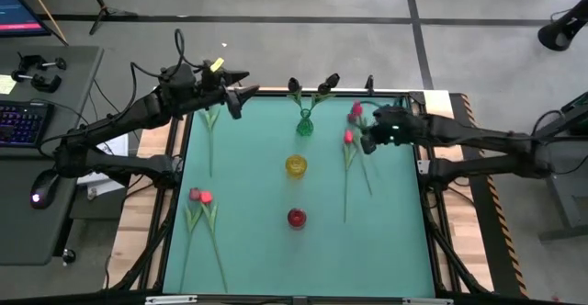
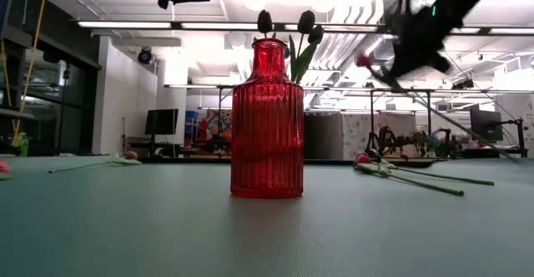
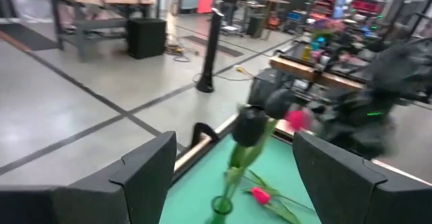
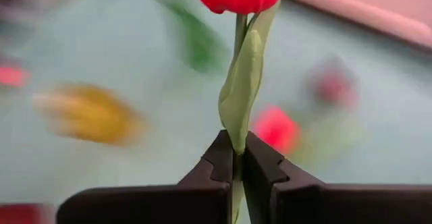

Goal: Sort flowers into vase by color
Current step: Put the top right pink tulip into the red vase

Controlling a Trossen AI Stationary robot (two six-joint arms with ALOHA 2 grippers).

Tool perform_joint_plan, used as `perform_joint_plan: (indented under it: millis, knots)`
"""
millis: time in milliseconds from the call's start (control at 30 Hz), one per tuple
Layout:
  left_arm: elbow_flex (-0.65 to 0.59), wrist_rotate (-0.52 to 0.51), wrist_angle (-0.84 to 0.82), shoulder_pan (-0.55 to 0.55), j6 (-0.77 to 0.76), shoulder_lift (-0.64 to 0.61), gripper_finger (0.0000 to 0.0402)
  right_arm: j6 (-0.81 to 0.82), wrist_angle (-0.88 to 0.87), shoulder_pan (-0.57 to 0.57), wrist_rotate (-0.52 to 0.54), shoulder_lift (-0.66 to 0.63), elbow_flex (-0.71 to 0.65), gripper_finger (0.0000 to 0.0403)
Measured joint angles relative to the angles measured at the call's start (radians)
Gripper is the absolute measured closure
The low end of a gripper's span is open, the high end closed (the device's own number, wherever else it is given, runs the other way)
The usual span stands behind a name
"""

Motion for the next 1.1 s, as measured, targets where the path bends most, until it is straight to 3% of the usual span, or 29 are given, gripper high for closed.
perform_joint_plan:
  millis: [100, 233, 467, 667, 900, 1100]
  knots:
    - [0.000, -0.041, 0.000, 0.000, 0.000, 0.000, 0.0117, -0.071, 0.284, 0.055, -0.082, -0.074, -0.030, 0.0402]
    - [0.000, -0.052, 0.000, 0.000, 0.000, 0.000, 0.0117, -0.177, 0.620, 0.143, -0.180, -0.050, -0.061, 0.0402]
    - [0.000, -0.054, 0.001, 0.000, 0.000, 0.000, 0.0117, -0.356, 1.030, 0.258, -0.186, 0.194, -0.067, 0.0402]
    - [0.000, -0.055, 0.001, 0.000, -0.007, 0.000, 0.0117, -0.332, 1.464, 0.267, -0.253, 0.379, -0.068, 0.0403]
    - [0.000, -0.054, 0.001, 0.000, -0.008, 0.000, 0.0117, -0.157, 1.542, 0.288, -0.470, 0.383, -0.067, 0.0403]
    - [0.000, -0.053, 0.001, 0.000, 0.000, 0.000, 0.0117, -0.182, 1.542, 0.346, -0.429, 0.385, -0.066, 0.0403]
